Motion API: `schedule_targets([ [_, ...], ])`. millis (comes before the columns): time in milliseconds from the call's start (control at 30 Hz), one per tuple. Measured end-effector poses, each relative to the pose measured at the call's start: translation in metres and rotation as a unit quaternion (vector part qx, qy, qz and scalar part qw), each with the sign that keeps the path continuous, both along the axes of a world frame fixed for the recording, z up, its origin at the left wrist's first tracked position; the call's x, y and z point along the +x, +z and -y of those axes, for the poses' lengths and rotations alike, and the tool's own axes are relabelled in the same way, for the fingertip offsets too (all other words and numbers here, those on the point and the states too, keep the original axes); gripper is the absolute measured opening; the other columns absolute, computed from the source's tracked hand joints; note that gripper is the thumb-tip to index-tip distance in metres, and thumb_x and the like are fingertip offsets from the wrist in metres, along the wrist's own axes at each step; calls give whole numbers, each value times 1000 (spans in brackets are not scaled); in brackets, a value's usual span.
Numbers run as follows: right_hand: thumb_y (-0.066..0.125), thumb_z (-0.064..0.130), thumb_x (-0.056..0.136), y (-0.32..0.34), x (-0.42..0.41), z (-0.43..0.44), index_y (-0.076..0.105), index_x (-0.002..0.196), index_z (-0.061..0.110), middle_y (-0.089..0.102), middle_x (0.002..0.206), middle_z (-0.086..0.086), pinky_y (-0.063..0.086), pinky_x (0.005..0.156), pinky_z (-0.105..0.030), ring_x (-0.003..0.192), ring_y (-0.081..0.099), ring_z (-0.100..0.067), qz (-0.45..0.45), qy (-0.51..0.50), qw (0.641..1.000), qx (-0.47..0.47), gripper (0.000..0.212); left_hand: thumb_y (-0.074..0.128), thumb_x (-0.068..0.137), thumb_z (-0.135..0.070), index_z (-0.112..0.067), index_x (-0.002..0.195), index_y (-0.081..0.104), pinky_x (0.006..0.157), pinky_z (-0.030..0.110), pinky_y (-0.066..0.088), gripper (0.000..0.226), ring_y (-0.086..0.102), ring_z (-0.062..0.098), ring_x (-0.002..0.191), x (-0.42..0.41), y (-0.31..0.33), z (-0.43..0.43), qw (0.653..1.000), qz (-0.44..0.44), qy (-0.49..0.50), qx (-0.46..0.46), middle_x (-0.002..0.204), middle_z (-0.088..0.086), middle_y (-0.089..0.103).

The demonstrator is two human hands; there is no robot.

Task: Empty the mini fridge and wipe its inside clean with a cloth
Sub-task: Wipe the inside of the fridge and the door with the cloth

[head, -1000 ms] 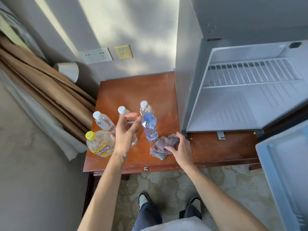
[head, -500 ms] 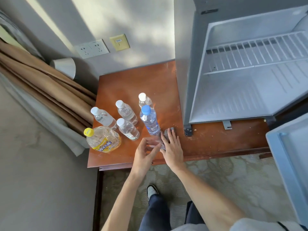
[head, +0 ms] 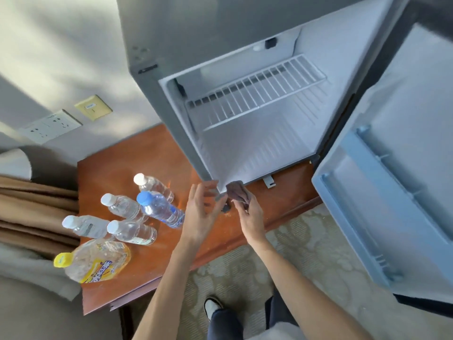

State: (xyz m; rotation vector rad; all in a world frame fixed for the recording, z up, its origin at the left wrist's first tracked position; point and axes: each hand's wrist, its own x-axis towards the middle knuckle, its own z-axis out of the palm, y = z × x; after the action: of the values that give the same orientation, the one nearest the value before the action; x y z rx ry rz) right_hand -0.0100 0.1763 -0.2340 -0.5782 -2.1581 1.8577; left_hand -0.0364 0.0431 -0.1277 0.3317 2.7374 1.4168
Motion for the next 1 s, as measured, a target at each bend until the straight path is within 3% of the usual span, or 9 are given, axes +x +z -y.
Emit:
schedule_targets([
  [100, 57, 40, 100, 19, -15, -25, 53, 137, 28, 64, 130, 9, 48, 103, -32, 122, 59, -6, -2, -2, 998, -55, 39, 81, 93, -27, -15, 135, 57, 87, 29, 57, 50, 57, -2, 110, -3, 18, -18, 987, -143, 78, -7, 121, -3, 49],
  [200, 55, 27, 103, 42, -35, -31, 47, 142, 25, 61, 135, 11, 45, 106, -24, 128, 54, -1, -43, 41, 989, -132, 40, 86, 89, -27, -12, 142, 51, 97, 26, 51, 65, 53, 22, 122, -9, 61, -21, 948, -288, 138, -4, 133, 11, 41],
  [367, 53, 18, 104, 76, -71, 9, 40, 150, 18, 56, 137, 19, 41, 108, -18, 131, 51, 2, -79, 128, 974, -172, 48, 74, 101, -28, 3, 145, 54, 120, 28, 34, 58, 42, 18, 140, -37, 177, -26, 875, -468, 93, -78, 138, 39, 45],
  [500, 51, 30, 105, 93, -93, 28, 51, 140, 17, 61, 128, 18, 42, 98, -11, 126, 55, 1, -63, 105, 971, -206, 37, 53, 111, -41, -15, 148, 59, 112, 48, 46, 46, 53, 28, 135, -73, 226, -30, 883, -435, 20, -173, 147, 21, 51],
  [600, 47, 23, 106, 91, -112, 19, 58, 131, 10, 66, 127, -2, 46, 105, -28, 125, 59, -16, -68, 131, 972, -183, 31, 52, 111, -46, -26, 147, 62, 109, 44, 49, 43, 61, 30, 129, -90, 235, -29, 873, -418, 3, -252, 146, 9, 59],
  [767, 40, 52, 101, 96, -116, 15, 47, 143, 17, 49, 140, 4, 36, 118, -46, 137, 46, -12, -57, 163, 974, -149, 55, 53, 111, -45, -29, 151, 58, 115, 44, 48, 44, 57, 24, 142, -93, 239, -26, 869, -404, -18, -285, 151, 4, 60],
  [867, 29, 64, 101, 106, -79, 25, 36, 153, 36, 28, 153, 14, 47, 106, -28, 135, 43, 5, -106, 140, 982, -74, 60, 54, 110, -46, -29, 152, 57, 113, 42, 49, 46, 59, 24, 138, -94, 244, -23, 868, -390, -35, -306, 151, 3, 59],
  [933, 26, 62, 101, 111, -62, 31, 26, 148, 59, 21, 160, 18, 41, 100, -8, 133, 35, 20, -122, 149, 978, -81, 47, 53, 109, -48, -31, 151, 58, 111, 41, 50, 46, 59, 23, 137, -95, 251, -21, 873, -376, -46, -307, 148, 2, 60],
  [1000, 28, 62, 99, 113, -59, 35, 20, 143, 68, 20, 163, 20, 31, 111, -9, 143, 26, 13, -121, 135, 975, -124, 45, 51, 107, -51, -32, 150, 59, 111, 42, 50, 47, 56, 20, 140, -99, 260, -20, 887, -346, -66, -298, 146, 0, 61],
])
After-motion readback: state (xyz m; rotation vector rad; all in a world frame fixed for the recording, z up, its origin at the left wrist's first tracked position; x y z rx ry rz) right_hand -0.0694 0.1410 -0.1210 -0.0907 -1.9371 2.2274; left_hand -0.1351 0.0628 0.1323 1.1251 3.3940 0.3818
